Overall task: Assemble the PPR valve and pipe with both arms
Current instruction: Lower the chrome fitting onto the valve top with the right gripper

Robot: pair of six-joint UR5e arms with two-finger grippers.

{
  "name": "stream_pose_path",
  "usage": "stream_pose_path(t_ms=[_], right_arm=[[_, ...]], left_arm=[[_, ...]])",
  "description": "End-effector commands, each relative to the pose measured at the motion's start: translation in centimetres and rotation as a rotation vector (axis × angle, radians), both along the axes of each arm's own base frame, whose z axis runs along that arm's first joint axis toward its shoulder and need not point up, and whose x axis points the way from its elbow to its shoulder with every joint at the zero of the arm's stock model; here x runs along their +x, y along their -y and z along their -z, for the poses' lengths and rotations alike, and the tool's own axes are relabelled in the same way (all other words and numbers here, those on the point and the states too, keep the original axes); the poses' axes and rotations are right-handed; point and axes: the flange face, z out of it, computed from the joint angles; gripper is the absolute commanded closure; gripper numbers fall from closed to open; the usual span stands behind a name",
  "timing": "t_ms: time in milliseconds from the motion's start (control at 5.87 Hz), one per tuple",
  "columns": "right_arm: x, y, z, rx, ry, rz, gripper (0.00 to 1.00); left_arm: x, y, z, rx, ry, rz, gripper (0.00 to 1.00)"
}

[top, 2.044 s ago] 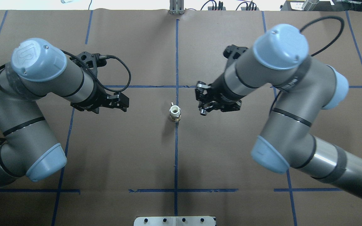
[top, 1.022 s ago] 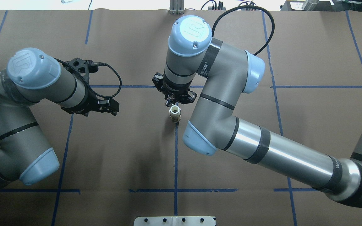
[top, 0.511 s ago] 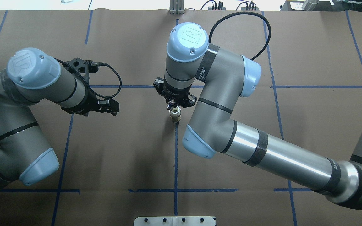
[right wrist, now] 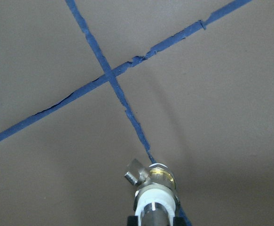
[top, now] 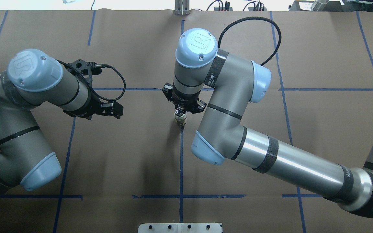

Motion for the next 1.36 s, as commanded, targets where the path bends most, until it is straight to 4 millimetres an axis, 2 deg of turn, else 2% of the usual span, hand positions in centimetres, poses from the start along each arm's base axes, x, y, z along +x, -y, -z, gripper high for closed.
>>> stream_pose_path(t_ms=[0,1193], right_arm=[[-0.1,-0.2,0.2,0.001,0.004,0.002,1.00],[-1.2,-1.1,-0.4,0.001,-0.005,0.017,0.99]], left_arm=[[0.0,0.0,0.0,0.000,0.000,0.000,0.01],[-0.3,-0.2,0.0,0.001,-0.002,0.001,0.01]])
